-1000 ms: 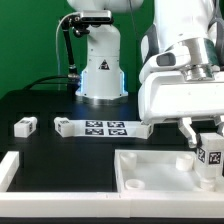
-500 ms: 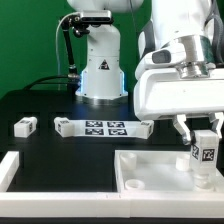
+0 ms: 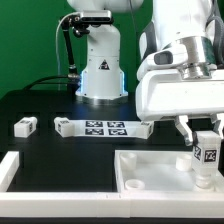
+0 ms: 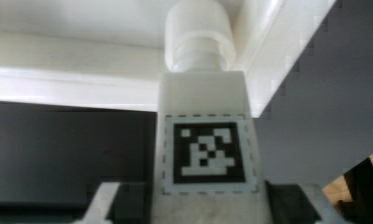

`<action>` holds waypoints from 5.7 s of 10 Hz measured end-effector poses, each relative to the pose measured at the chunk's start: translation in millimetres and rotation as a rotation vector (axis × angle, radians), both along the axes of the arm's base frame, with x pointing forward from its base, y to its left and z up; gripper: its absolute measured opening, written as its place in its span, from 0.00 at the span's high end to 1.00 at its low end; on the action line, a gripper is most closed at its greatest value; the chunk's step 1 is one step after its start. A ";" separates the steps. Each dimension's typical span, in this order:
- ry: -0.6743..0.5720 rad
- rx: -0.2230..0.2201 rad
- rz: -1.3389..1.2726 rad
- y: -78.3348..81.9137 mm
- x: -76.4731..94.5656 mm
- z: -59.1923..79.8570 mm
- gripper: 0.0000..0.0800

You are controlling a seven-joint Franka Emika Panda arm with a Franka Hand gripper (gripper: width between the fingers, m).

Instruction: Assemble square table

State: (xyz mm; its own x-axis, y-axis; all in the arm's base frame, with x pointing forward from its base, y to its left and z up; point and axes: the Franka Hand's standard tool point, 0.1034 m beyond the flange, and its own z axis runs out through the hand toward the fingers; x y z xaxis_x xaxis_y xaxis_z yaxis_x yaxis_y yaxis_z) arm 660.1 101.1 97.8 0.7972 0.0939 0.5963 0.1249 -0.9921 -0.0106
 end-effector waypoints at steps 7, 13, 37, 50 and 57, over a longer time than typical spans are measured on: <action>-0.003 -0.001 0.000 1.8 2.5 -17.8 0.64; -0.002 -0.002 0.001 1.6 2.2 -18.1 0.20; 0.594 0.002 0.021 5.3 14.1 -14.7 0.19; 0.622 0.301 -0.856 5.9 13.7 -27.6 0.64; 0.644 0.532 -1.176 6.6 16.1 -26.5 0.38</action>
Offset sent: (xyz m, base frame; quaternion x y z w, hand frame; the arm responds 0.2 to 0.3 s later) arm 0.0053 -0.0024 -0.0105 -0.0063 0.0074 0.0024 0.9999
